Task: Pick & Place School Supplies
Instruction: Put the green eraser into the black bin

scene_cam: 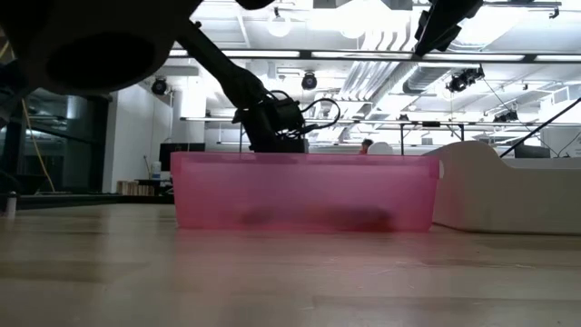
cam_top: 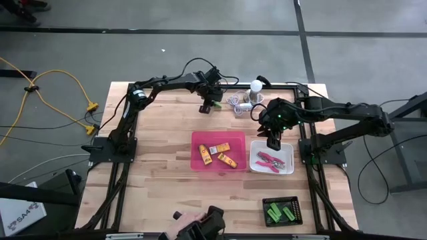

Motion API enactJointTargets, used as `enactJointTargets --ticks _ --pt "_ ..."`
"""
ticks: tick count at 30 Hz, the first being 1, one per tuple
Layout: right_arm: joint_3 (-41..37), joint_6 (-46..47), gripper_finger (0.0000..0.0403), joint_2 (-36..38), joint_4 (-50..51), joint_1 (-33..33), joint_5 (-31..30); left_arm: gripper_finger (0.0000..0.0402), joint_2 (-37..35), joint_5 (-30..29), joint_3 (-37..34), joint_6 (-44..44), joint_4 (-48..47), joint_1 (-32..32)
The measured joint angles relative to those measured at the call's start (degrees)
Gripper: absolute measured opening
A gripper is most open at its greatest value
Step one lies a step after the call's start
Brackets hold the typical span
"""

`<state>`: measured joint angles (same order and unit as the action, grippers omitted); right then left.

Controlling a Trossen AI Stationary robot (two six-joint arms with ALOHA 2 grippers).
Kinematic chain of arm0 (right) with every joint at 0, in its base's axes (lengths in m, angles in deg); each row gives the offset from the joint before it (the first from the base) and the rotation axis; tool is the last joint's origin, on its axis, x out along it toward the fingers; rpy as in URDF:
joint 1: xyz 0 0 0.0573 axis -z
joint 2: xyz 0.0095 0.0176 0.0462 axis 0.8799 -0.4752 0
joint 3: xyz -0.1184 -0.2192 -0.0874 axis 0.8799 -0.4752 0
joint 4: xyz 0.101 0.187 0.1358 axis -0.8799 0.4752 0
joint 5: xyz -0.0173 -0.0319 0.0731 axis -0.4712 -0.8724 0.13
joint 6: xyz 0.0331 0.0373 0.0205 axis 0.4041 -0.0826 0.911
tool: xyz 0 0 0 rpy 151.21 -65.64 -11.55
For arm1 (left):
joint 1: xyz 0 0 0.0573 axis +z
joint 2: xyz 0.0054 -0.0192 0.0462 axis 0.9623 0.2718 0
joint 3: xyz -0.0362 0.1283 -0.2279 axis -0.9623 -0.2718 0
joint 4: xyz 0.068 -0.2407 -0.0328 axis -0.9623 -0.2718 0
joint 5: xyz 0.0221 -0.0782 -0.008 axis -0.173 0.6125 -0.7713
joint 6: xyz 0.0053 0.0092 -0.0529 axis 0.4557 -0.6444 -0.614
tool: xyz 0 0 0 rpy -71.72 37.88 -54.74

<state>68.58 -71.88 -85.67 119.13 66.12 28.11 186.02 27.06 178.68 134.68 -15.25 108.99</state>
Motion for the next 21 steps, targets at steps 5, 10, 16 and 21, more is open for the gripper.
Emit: enactJointTargets --ticks 5,10,16,21 --pt "0.0 0.0 0.0084 0.0 0.02 0.0 0.0 0.0081 0.0 -0.03 0.0 -0.62 0.52 -0.07" --pt "0.0 0.0 0.0084 0.0 0.0 0.0 0.0 0.0063 0.0 -0.04 0.0 -1.07 0.66 -0.07" --pt "0.0 0.0 0.0084 0.0 0.0 0.0 0.0 0.0033 -0.35 -0.14 0.0 -1.51 0.63 -0.33" --pt "0.0 0.0 0.0084 0.0 -0.43 0.0 -0.41 0.0028 -2.85 -0.12 -0.04 -1.74 0.67 -1.11"
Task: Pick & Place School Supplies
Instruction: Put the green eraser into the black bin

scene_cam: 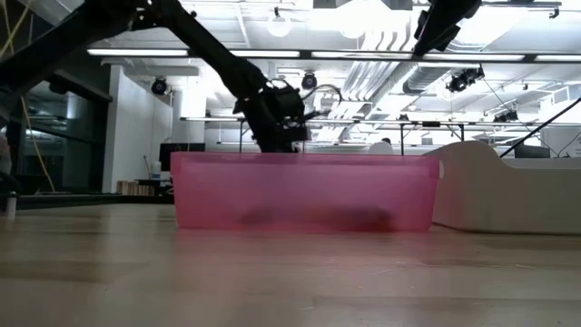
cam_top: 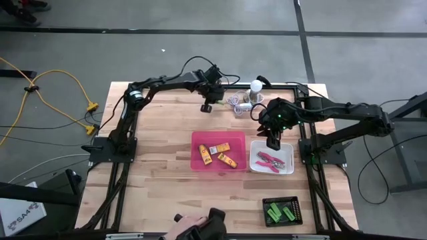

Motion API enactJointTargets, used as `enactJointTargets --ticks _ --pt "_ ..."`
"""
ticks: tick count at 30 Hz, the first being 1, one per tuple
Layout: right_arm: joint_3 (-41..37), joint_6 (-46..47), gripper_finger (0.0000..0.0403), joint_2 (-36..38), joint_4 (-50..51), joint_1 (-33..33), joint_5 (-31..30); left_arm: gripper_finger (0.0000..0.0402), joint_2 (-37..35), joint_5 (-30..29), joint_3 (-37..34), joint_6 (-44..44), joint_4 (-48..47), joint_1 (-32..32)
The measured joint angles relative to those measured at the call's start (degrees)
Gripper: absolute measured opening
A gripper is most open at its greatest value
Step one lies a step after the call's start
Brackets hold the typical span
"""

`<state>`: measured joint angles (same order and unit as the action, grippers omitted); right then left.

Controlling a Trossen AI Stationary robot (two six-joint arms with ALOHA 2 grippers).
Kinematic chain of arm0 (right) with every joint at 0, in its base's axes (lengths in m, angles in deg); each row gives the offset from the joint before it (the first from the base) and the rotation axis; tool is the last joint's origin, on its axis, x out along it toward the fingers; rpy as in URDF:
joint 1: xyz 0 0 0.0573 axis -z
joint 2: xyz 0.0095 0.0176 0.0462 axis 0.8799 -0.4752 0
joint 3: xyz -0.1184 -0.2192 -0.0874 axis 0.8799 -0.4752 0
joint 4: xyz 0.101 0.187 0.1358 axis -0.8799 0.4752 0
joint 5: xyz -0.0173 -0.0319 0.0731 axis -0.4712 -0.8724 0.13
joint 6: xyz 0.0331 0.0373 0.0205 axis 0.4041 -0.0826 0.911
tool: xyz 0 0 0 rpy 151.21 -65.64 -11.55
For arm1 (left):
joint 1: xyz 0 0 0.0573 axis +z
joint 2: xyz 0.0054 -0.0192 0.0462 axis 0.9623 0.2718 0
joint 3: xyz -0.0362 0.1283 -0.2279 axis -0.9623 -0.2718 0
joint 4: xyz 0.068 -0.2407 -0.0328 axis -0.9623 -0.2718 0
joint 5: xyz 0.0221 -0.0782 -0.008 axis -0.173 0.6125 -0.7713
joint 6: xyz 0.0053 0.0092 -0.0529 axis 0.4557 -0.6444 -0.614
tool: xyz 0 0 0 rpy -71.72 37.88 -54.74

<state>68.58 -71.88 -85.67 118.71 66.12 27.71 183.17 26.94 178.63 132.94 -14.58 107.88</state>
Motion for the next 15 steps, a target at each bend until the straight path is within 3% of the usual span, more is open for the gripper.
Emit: enactJointTargets --ticks 3,7,15 --pt "0.0 1.03 0.0084 0.0 -0.14 0.0 -0.81 0.0027 -1.65 0.01 0.0 -1.53 -0.02 -0.61" --pt "-0.81 3.03 0.0084 0.02 -0.6 0.02 -6.25 0.0026 -4.43 0.03 0.0 -4.44 -0.13 -1.5" --pt "-7.93 5.74 0.0084 0.02 -2.23 0.17 -13.73 0.0025 -9.29 0.03 0.02 -9.51 -0.9 -5.51"
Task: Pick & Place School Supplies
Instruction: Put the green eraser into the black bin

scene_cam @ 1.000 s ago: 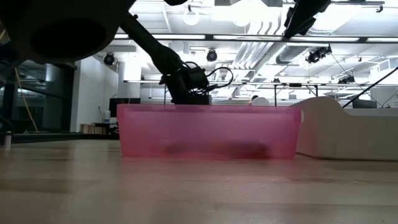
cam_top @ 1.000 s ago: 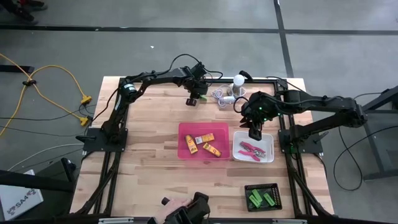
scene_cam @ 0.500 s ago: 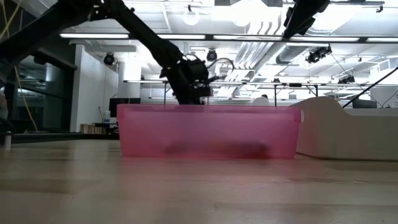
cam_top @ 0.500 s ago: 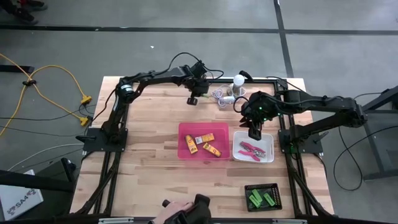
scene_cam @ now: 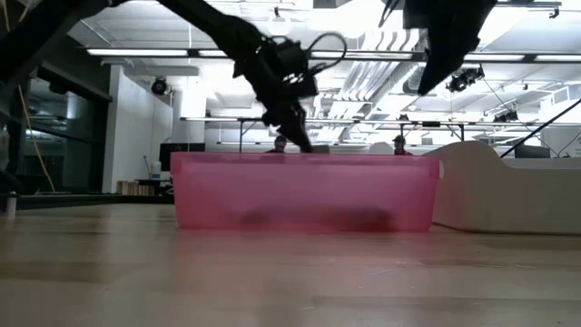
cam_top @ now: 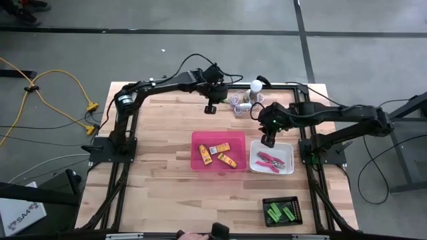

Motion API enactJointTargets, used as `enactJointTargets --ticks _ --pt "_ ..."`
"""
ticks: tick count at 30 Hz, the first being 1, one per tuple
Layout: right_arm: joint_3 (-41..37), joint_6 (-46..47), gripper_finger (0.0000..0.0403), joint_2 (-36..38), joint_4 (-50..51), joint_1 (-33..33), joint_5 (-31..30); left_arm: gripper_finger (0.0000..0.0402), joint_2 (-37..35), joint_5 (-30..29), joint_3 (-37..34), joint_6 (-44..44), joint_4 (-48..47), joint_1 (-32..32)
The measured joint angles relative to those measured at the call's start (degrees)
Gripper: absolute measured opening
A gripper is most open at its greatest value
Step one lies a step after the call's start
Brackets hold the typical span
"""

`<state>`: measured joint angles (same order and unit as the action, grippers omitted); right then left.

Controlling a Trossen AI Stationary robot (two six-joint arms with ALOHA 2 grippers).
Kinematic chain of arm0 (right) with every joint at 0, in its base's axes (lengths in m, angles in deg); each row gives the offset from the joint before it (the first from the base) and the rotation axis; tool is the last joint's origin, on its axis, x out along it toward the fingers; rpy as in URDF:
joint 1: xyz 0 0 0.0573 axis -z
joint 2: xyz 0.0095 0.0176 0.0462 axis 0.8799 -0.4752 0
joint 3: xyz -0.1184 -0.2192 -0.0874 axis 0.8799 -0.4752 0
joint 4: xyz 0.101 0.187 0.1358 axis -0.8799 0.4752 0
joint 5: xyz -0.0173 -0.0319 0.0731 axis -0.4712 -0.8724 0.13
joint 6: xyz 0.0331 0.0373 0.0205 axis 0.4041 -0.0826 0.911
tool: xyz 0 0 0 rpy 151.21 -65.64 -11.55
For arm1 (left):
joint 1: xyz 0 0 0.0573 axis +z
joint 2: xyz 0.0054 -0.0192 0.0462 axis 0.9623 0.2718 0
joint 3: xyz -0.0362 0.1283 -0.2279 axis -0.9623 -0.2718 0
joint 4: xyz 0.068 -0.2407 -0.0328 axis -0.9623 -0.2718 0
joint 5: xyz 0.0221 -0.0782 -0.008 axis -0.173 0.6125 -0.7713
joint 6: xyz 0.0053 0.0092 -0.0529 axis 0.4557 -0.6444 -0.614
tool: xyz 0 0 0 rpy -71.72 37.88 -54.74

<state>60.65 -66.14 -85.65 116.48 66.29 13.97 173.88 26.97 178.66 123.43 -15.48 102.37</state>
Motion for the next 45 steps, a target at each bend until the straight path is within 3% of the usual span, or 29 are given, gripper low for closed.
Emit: enactJointTargets --ticks 7,11,18,26,45 --pt "-4.49 0.42 0.0084 -0.04 -9.74 0.0 -5.09 0.0025 -2.97 -2.95 0.0 -0.3 0.36 -5.89" --pt "-4.5 -0.04 0.0084 -0.02 -10.61 -0.02 -11.74 0.0026 -4.52 -6.04 0.0 -0.3 1.4 -8.85" --pt "-4.53 -1.24 0.0084 0.02 -12.05 -0.02 -16.18 0.0027 -8.23 -6.15 0.03 -0.68 4.7 -12.3" --pt "-4.53 -6.0 0.0084 1.27 -20.61 -0.25 -15.84 0.0028 -9.38 -6.25 0.04 -1.81 5.13 -14.36" --pt "-4.57 -12.23 0.0084 1.84 -21.37 -3.7 -15.65 0.0029 -9.38 -7.36 0.04 -1.73 7.74 -14.94"
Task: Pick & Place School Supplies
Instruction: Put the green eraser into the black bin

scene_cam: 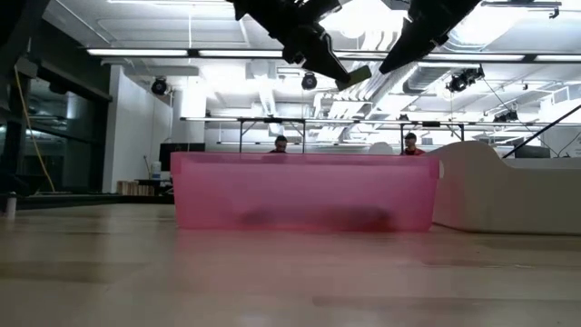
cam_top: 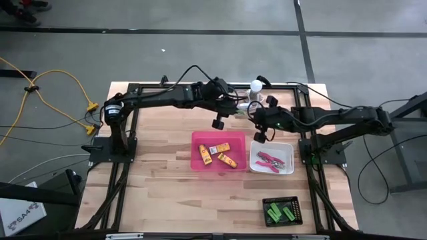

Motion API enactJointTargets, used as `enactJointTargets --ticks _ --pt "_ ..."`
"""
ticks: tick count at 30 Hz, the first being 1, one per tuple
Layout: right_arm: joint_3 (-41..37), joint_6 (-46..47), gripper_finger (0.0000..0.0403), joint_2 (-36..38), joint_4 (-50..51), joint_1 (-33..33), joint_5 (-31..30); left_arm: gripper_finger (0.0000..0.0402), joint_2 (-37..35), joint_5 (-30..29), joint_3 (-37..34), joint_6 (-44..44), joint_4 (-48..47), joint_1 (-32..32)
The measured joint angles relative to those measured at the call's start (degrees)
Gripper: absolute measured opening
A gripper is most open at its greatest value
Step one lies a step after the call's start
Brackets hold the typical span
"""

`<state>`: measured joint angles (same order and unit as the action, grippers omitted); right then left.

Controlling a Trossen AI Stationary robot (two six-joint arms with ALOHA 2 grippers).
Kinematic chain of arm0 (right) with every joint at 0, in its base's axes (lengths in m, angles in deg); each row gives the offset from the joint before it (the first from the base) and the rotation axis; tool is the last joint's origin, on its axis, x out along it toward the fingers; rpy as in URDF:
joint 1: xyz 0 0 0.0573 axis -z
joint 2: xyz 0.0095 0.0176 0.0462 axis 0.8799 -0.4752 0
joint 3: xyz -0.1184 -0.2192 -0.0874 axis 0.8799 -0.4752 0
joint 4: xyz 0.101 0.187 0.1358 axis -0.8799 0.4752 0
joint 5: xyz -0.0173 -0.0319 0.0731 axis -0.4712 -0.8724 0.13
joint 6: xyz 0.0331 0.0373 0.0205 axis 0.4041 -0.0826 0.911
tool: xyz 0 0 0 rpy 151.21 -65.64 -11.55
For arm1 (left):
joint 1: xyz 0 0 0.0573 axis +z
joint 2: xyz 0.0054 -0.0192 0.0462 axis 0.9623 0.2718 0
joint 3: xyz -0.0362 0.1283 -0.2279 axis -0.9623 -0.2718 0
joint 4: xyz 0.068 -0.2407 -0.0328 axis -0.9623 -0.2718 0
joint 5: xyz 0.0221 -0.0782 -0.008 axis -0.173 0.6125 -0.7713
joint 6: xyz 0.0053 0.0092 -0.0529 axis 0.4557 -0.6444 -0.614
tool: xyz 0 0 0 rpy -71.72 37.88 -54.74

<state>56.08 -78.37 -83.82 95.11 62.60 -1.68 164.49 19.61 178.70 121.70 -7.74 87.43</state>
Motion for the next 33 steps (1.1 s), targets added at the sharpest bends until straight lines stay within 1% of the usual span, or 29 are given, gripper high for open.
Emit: enactJointTargets --ticks 8,22,33 --pt "0.0 0.0 0.0084 -0.02 -1.27 0.02 0.03 0.0029 0.0 -0.17 0.0 0.41 2.75 -1.88" --pt "0.02 -1.49 0.0084 -0.02 -5.65 0.02 1.08 0.0029 0.02 -0.15 0.0 1.34 3.6 -2.16" --pt "0.04 -2.6 0.0084 -0.02 -6.35 0.02 1.05 0.0029 0.02 -0.13 0.0 1.27 5.25 -2.72"
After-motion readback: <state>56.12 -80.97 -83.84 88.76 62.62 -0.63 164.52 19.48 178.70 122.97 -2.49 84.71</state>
